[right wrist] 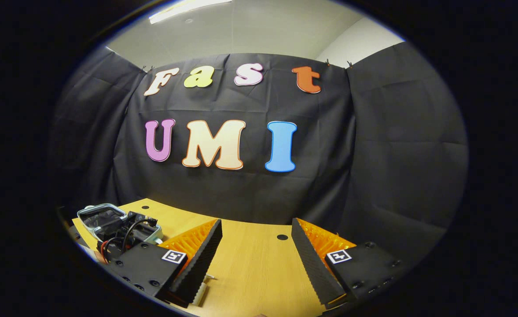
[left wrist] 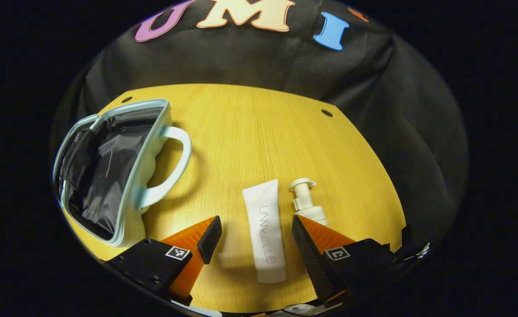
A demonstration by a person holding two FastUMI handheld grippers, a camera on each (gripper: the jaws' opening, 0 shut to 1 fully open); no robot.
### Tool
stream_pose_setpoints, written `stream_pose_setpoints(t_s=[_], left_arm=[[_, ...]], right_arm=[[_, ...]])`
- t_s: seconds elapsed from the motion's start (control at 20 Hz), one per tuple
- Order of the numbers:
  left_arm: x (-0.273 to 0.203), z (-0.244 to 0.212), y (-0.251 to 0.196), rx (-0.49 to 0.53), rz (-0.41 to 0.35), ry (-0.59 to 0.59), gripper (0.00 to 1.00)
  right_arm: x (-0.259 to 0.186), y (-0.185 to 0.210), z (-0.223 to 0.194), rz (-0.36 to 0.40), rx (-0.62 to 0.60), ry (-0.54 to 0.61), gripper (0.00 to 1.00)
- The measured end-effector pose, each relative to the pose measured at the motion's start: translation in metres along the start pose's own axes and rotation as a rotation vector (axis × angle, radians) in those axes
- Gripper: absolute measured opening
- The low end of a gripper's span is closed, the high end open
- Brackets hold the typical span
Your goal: First open the suitcase, pack the skin care products into it, and then close the suitcase.
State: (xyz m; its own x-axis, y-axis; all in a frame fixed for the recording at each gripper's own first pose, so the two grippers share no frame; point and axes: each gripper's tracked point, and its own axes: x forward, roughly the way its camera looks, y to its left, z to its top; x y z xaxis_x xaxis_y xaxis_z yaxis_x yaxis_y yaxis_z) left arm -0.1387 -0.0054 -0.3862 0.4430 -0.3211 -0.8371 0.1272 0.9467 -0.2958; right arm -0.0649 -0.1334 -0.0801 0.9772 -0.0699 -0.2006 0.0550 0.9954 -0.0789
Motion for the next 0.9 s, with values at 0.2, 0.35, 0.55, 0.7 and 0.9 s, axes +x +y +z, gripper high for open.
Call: stream_pose_setpoints(t_s=[0.2, 0.35, 0.55, 0.7, 0.9], left_arm=[[0.018, -0.014, 0.002, -0.003, 0.018, 0.049, 0.95], [0.024, -0.013, 0.005, 0.037, 0.043, 0.046, 0.93], [0.028, -0.013, 0.005, 0.06, 0.099, 0.034, 0.71], [0.029, -0.013, 0.004, 0.095, 0.112, 0.053, 0.47], [0.034, -0.014, 0.001, 0.042, 0.091, 0.064, 0.08]], right_arm=[[0.001, -0.014, -0.006, -0.011, 0.003, 0.01, 1.0], [0.005, -0.02, -0.011, -0.013, 0.012, 0.015, 1.0], [0.011, -0.021, -0.016, 0.007, 0.028, 0.009, 1.0], [0.019, -0.009, -0.032, 0.043, 0.065, 0.037, 1.0], [0.028, 0.012, -0.056, 0.078, 0.077, 0.119, 1.0]])
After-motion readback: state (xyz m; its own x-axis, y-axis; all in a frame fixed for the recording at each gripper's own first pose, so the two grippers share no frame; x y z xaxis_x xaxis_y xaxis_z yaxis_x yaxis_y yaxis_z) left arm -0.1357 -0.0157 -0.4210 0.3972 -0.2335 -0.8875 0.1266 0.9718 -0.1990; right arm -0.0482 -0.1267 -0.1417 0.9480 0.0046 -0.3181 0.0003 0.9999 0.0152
